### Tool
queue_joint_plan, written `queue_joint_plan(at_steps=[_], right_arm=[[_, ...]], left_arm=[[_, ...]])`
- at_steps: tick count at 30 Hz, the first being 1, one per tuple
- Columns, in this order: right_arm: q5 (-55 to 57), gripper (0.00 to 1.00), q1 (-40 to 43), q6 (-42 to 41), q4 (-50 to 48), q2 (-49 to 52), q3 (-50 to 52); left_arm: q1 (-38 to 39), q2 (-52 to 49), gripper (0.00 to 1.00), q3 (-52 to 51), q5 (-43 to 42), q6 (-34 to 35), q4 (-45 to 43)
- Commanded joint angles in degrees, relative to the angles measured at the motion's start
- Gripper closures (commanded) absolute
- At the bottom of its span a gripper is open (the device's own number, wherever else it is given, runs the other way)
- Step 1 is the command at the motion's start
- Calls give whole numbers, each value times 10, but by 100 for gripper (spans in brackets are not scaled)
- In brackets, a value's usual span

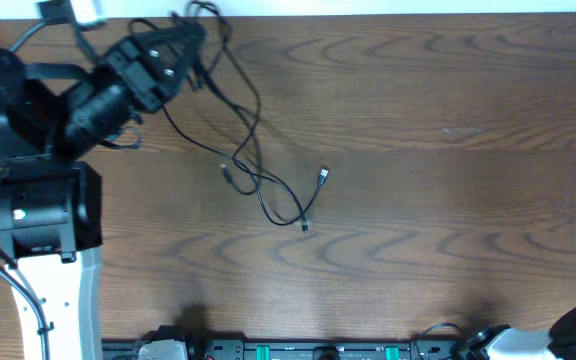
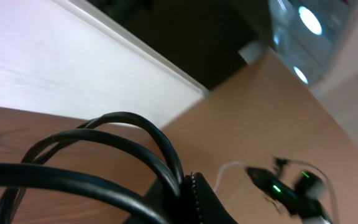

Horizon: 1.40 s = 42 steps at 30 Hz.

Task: Untangle cables

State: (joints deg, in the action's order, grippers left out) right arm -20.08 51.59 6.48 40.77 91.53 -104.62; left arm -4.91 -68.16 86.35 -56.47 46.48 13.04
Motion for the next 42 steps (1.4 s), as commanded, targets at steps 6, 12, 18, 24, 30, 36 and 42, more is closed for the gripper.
queue_joint_plan(at_steps=[6, 12, 18, 24, 30, 36, 42], right_arm=[[-14, 99, 40, -6, -45, 80, -6], [-14, 1, 43, -31, -59, 96, -6], [-169, 1, 38, -32, -37, 84, -6], [-219, 1, -44, 7, 45, -24, -6], [-219, 1, -140, 14, 106, -123, -6], [-219, 1, -239, 66, 216, -136, -6], [-219, 1, -416, 135, 275, -135, -6]], left_arm=[[68, 1, 90, 18, 6, 1, -20], [92, 1, 90, 18, 17, -4, -20], [92, -3, 90, 18, 19, -25, -17], [151, -62, 90, 18, 21, -98, 41], [209, -142, 90, 18, 21, -136, 47], [231, -158, 89, 18, 21, -178, 88], [231, -158, 88, 33, 32, -177, 89]])
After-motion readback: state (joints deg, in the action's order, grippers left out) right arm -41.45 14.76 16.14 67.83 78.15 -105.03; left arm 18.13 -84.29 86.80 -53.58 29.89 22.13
